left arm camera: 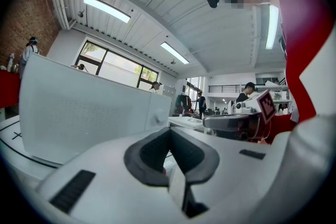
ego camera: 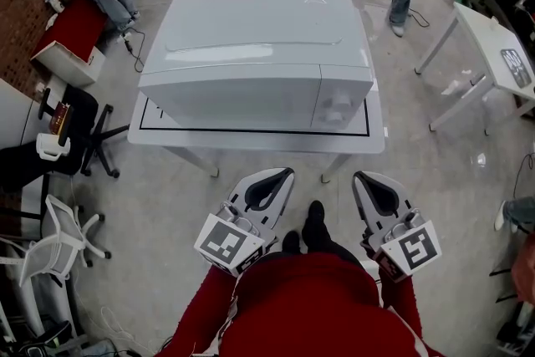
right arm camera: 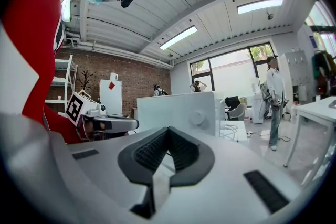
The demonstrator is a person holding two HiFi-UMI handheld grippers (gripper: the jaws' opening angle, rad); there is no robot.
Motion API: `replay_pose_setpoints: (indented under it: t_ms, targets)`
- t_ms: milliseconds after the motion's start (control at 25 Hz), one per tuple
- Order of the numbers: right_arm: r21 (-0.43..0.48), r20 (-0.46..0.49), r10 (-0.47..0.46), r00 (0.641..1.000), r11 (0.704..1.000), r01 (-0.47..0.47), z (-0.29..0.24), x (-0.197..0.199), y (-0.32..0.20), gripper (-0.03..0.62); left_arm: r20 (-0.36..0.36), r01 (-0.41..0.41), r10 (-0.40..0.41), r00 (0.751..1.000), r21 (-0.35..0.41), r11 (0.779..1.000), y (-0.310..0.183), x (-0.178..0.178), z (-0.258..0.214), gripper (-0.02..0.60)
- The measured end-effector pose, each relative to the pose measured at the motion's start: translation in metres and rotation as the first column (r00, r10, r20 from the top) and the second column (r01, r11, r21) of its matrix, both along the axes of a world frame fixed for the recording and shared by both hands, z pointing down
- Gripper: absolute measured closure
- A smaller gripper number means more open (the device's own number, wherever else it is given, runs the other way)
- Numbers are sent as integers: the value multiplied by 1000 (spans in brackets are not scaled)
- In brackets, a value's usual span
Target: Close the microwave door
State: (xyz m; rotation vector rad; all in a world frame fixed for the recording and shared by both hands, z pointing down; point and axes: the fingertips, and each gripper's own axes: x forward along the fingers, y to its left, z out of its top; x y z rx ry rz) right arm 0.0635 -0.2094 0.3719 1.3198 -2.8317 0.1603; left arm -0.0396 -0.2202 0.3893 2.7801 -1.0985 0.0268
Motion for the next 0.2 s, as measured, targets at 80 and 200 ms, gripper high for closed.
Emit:
replay_pose_setpoints:
  t_ms: [80, 200]
  targets:
    - [-2, 0, 1, 1000, 1000, -1, 0, 1, -1, 582, 12, 1, -1, 1000, -8, 1000, 0, -1, 3, 571]
    - [-4, -1, 2, 1000, 1000, -2, 1, 1, -1, 582, 25, 2, -2, 1000, -17, 1000, 1, -3, 7, 571]
